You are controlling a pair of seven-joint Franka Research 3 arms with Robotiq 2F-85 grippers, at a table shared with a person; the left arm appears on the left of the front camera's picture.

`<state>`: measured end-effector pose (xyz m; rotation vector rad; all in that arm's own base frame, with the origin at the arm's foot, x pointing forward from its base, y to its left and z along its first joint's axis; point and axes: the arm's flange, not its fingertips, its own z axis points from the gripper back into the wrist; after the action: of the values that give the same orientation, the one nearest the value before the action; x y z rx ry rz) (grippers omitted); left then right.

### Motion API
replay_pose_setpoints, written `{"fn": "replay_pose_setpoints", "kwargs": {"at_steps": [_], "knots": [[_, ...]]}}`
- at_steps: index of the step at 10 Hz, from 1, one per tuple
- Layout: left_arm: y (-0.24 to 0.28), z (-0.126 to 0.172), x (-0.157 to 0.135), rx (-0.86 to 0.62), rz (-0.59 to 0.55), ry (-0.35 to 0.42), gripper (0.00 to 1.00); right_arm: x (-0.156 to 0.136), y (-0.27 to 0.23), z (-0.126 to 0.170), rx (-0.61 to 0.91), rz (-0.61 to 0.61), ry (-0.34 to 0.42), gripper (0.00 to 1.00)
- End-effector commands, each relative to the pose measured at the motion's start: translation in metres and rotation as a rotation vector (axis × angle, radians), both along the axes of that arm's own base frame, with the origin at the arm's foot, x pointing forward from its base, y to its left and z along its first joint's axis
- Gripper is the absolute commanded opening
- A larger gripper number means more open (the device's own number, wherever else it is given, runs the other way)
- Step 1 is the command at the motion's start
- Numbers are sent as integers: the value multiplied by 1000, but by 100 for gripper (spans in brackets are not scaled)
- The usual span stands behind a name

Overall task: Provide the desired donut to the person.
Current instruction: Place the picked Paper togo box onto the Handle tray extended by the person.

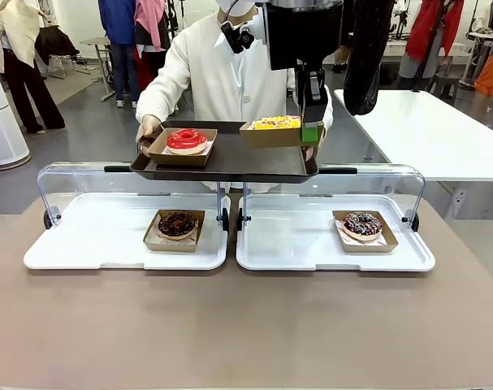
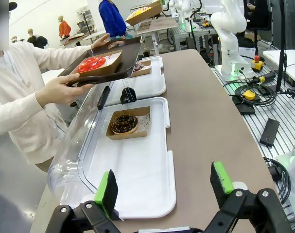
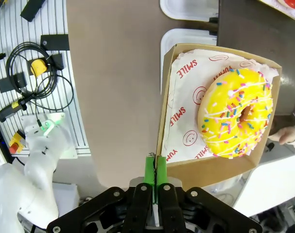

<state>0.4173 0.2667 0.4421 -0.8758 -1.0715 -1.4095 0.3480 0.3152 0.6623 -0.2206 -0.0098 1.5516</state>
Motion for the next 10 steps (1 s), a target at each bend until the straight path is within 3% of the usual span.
{"fn": "replay_pose_setpoints", "kwargs": {"at_steps": [1,5,9,10], "knots": [[0,3,-1,1,7,12,100,-5,-1,-3,-1,-20,-3,0],[0,3,-1,1,7,12,100,0,0,0,0,0,0,2],[0,3,-1,1,7,12,100,92,14,-14,-16,19,61,2],[0,3,-1,1,7,12,100,115,12,-18,-10,-2,40,2]]}}
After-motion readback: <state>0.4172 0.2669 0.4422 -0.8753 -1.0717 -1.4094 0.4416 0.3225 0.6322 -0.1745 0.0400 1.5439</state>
